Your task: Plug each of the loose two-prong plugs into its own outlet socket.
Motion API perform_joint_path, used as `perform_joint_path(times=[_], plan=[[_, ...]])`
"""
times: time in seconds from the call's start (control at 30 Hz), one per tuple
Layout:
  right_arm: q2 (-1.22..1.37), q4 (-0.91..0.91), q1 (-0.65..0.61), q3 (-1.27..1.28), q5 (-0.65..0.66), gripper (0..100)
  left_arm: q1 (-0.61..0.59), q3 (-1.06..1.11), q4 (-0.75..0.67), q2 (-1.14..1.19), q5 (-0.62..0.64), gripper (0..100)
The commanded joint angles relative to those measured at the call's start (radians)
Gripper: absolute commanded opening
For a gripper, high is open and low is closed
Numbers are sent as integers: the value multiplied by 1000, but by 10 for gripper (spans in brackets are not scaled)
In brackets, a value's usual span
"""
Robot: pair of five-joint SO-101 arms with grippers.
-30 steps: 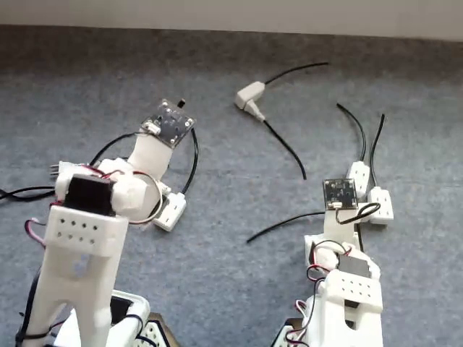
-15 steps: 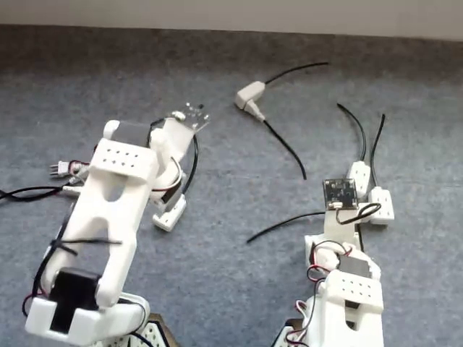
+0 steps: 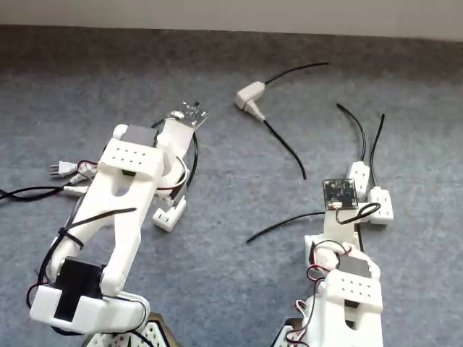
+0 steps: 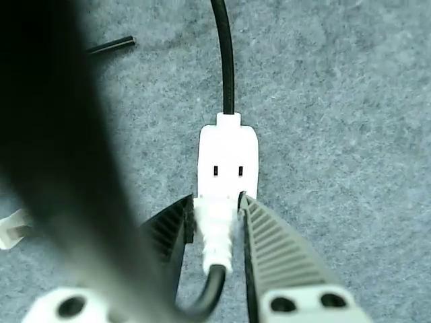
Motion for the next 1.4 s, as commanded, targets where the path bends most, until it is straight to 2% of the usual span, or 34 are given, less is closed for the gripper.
perform_joint_path(times=[0.0,0.13,0.27,0.43,0.67,0.87,1.03,1.2,1.37], plan=[[5,-27,-13,1,-6,7,-8,42,-57,-4,6,6],[5,-27,-13,1,-6,7,-8,74,-63,-64,21,6],[5,-27,-13,1,-6,7,2,170,-81,-237,25,5],[5,-27,-13,1,-6,7,56,355,-201,-417,29,5],[5,-27,-13,1,-6,7,68,363,-247,-326,95,5],[5,-27,-13,1,-6,7,13,337,-241,-249,144,5],[5,-27,-13,1,-6,7,13,372,-238,-303,144,5],[5,-27,-13,1,-6,7,15,381,-158,-447,146,5],[5,-27,-13,1,-6,7,13,437,-181,-478,143,5]])
